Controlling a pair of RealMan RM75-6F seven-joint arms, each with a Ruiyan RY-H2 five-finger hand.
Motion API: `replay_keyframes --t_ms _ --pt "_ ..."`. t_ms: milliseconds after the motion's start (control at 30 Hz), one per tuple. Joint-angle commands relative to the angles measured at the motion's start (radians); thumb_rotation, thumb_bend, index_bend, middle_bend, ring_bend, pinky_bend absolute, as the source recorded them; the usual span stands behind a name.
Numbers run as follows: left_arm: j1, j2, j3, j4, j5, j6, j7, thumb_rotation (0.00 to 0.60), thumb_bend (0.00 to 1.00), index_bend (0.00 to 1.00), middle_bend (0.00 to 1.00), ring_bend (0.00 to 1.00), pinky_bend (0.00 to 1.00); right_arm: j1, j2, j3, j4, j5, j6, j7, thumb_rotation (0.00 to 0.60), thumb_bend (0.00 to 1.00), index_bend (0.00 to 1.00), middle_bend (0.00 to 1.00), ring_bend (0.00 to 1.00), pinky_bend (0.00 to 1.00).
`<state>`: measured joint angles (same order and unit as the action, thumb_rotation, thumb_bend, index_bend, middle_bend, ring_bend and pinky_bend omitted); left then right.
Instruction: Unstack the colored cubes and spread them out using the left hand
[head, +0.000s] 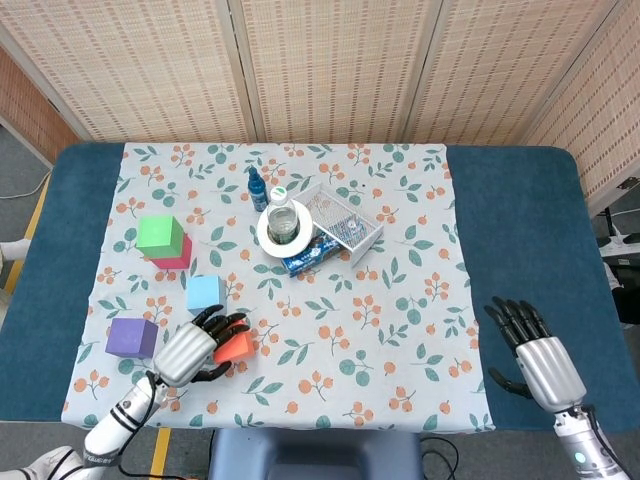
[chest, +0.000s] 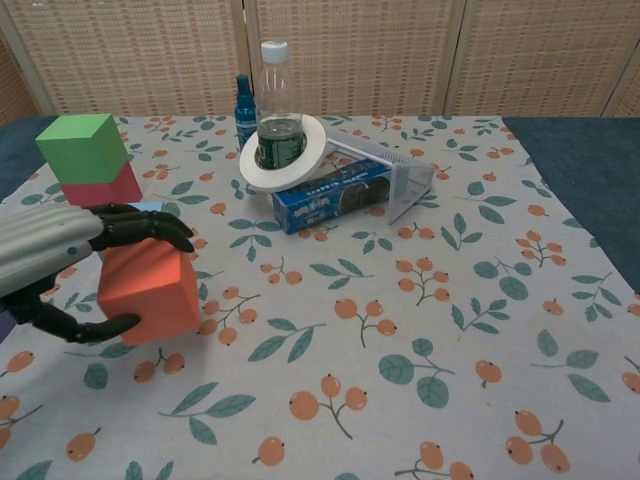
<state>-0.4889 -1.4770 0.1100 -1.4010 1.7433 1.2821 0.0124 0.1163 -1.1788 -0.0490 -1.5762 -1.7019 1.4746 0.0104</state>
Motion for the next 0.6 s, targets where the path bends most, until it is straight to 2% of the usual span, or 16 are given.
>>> replay_keyframes --t_ms 33,100,200,300,433,600 --pt "0.041 0.048 0.058 -0.057 0.025 0.017 0.016 0.600 0.48 0.21 0.29 0.61 0.14 0.000 0.000 -0.003 -0.001 -0.004 0.000 -0.001 0.600 0.13 0.00 0.00 0.00 0.00" --pt "0.056 0.048 0.071 -0.056 0.025 0.021 0.011 0.600 0.46 0.18 0.25 0.52 0.13 -0.001 -0.001 -0.006 -0.002 -0.009 0.000 -0.002 0.600 0.13 0.00 0.00 0.00 0.00" --pt "0.063 0.038 0.073 -0.036 0.023 0.019 -0.007 0.600 0.42 0.06 0.14 0.27 0.10 -0.002 0.000 -0.010 -0.004 -0.016 0.004 -0.001 0.600 0.13 0.00 0.00 0.00 0.00" --pt "0.064 0.038 0.068 -0.034 0.020 0.019 -0.042 0.600 0.38 0.00 0.05 0.10 0.09 -0.005 0.004 -0.010 -0.008 -0.019 0.011 0.002 0.600 0.13 0.00 0.00 0.00 0.00" --pt "0.064 0.047 0.062 -0.039 0.017 0.016 -0.045 0.600 0.37 0.00 0.00 0.01 0.07 -0.006 0.007 -0.009 -0.009 -0.021 0.016 0.004 0.600 0.13 0.00 0.00 0.00 0.00" --pt "0.062 0.065 0.065 -0.062 0.021 0.002 -0.031 0.600 0.37 0.00 0.00 0.00 0.07 -0.005 0.006 -0.009 -0.009 -0.019 0.012 0.003 0.600 0.13 0.00 0.00 0.00 0.00"
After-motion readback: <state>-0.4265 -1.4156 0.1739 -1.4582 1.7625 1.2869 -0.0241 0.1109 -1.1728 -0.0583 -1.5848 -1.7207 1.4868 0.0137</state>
